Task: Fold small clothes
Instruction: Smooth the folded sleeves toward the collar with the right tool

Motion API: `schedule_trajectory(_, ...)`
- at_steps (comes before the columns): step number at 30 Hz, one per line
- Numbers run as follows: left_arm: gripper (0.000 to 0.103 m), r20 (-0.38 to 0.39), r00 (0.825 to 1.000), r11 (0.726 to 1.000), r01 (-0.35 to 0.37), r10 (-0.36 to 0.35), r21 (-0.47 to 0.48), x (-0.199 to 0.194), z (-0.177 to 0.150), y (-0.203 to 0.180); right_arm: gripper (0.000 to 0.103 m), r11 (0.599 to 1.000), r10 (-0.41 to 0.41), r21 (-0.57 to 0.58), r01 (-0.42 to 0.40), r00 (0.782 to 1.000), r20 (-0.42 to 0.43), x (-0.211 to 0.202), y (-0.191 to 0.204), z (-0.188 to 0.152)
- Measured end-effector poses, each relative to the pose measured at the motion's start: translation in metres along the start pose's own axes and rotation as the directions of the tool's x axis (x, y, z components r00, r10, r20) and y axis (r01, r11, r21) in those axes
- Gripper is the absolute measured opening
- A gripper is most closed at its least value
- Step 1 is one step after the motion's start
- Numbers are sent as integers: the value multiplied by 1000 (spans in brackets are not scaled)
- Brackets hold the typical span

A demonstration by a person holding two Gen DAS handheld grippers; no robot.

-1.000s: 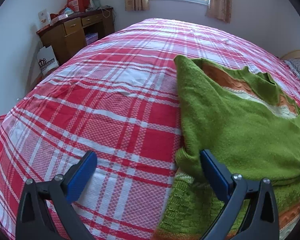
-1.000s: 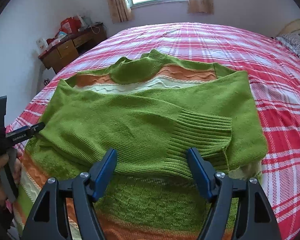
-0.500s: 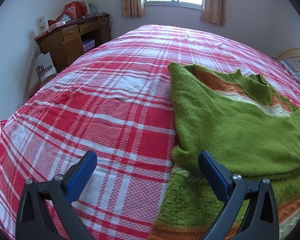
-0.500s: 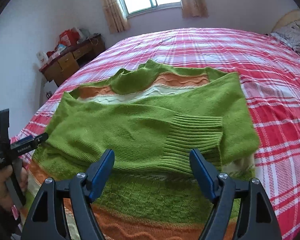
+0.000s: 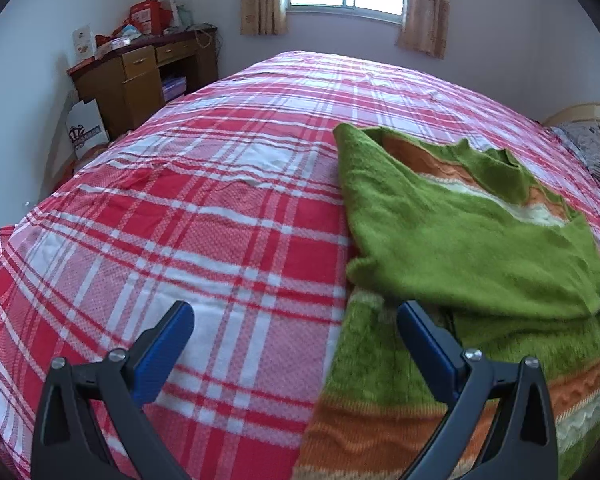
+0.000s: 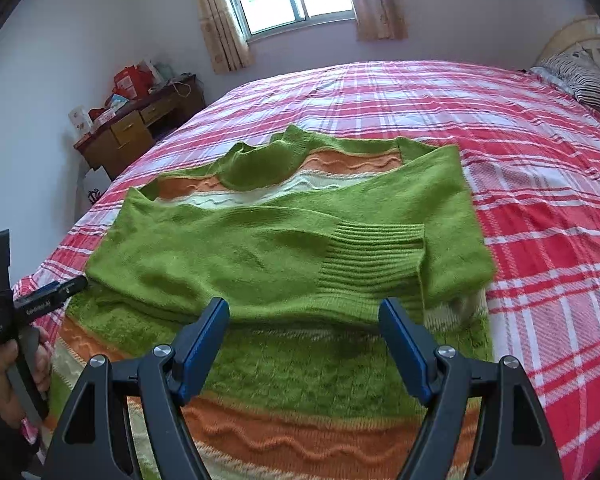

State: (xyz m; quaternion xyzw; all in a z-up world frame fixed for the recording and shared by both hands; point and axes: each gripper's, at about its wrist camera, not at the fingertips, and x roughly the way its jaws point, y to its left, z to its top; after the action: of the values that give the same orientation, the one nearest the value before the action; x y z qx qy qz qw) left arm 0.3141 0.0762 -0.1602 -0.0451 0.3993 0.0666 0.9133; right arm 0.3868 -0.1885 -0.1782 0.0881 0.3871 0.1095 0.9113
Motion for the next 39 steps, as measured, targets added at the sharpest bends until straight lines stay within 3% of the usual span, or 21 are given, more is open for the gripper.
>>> schedule_trajectory(6, 103, 3, 1000, 999, 21, -21, 24, -10, -10, 1, 78, 999, -33, -38, 33, 999, 0, -13, 8, -8)
schedule_trajectory(30, 103, -5, 996, 989, 86, -86, 121, -76, -72, 3, 78, 995, 30, -97, -33, 999, -35, -77, 33, -87)
schedule_trajectory(35, 103, -23, 995, 985, 96, -93, 141, -85, -85, 6, 78, 996, 32, -86, -37, 998, -60, -84, 32, -106)
schedule_trajectory(39, 103, -62, 988, 978, 146, -138, 149, -95, -102, 12, 78, 997, 29, -75, -35, 997, -76, -95, 27, -124)
